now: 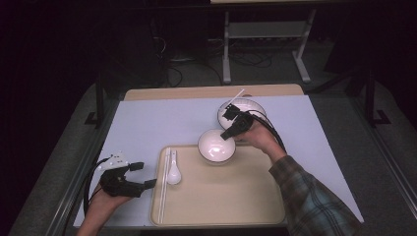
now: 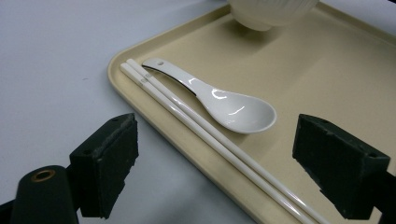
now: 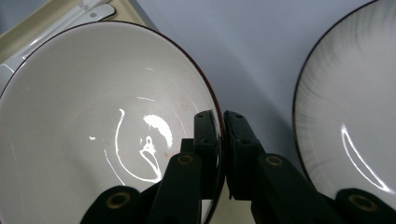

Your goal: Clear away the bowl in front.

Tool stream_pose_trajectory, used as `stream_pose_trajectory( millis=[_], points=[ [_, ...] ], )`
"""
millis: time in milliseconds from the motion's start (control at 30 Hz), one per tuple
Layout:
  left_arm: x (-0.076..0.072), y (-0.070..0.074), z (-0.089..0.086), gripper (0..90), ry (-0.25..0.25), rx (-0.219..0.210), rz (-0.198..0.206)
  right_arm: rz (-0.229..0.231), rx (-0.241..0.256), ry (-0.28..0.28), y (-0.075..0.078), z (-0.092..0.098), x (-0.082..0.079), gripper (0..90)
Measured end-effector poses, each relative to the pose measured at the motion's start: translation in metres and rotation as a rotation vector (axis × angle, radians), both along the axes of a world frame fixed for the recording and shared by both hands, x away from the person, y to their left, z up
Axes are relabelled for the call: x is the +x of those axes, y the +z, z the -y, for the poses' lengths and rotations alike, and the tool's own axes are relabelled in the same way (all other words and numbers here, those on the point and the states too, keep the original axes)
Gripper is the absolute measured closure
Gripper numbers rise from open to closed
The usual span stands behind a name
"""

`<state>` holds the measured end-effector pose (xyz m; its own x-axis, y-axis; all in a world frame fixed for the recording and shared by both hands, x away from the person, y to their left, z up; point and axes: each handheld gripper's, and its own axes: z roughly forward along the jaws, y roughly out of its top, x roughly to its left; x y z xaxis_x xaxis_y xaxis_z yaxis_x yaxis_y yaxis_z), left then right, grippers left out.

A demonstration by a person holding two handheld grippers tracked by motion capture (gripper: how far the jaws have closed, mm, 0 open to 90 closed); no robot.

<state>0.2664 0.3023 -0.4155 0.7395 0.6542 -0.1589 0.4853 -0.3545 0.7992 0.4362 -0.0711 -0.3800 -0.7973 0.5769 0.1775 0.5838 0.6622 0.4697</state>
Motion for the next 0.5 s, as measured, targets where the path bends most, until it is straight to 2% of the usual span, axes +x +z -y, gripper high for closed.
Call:
stream_pose_trajectory(
  millis=[200,500],
  points=[
    [0.0,0.0,0.0,13.7,0.0,0.001,0.0,-0.012,-0.01,0.021,-0.005,-0.015,0.001,83.6],
    [0.0,0.0,-0.001,13.7,-0.001,0.0,-0.002,-0.026,-0.02,0.031,-0.012,-0.027,0.003,83.3]
  ],
)
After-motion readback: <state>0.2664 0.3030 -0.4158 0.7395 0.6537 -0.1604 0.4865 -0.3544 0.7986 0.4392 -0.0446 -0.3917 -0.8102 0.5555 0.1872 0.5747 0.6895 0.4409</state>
